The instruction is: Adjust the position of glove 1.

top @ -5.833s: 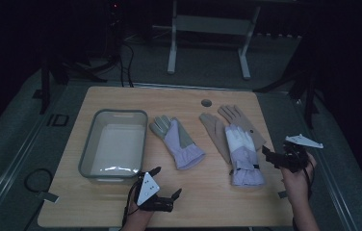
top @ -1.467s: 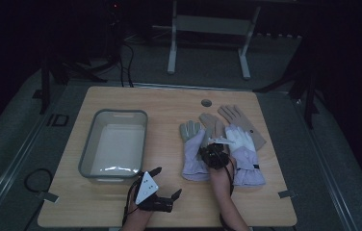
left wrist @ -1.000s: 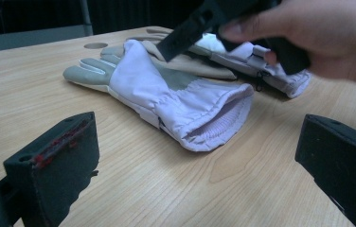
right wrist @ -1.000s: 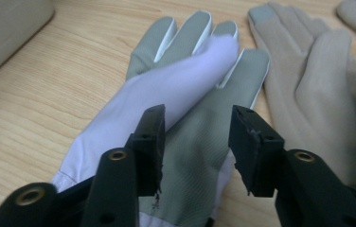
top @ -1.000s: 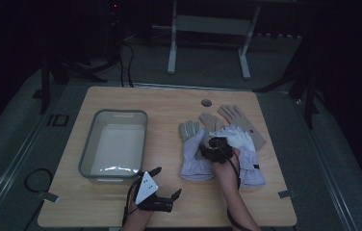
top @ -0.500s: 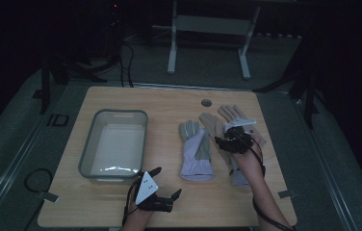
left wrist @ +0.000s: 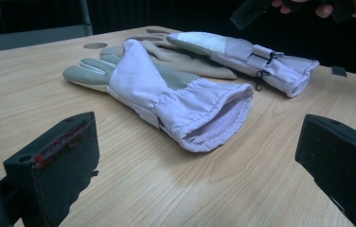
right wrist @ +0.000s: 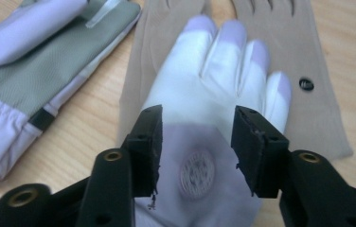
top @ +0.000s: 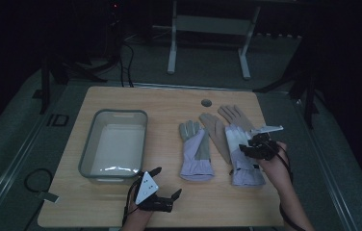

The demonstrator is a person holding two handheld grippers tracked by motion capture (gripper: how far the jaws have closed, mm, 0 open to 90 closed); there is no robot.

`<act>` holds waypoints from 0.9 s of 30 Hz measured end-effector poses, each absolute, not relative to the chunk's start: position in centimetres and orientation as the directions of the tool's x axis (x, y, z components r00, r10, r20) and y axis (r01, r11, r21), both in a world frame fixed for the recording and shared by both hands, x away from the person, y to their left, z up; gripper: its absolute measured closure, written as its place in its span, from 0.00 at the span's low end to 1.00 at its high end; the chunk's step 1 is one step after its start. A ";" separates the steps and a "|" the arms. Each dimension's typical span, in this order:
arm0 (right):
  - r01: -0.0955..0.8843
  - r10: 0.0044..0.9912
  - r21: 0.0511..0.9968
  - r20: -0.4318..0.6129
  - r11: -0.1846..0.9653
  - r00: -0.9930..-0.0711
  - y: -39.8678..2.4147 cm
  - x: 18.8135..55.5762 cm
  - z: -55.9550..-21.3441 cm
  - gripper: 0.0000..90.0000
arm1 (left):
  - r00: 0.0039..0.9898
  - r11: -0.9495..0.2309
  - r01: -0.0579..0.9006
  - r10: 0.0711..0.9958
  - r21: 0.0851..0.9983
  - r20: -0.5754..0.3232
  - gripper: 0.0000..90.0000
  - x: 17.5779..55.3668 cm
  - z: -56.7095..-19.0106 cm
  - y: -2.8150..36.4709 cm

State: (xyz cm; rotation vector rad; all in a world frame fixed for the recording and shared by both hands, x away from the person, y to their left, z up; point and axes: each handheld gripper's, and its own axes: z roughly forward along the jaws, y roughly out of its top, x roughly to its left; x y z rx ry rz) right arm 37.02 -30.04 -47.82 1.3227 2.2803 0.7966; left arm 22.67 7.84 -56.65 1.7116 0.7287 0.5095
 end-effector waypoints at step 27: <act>0.685 0.873 0.639 0.044 0.349 -0.486 -32.4 35.8 -53.4 0.73 | 0.710 -0.161 0.210 0.703 0.964 -0.037 0.01 22.7 -56.6 7.8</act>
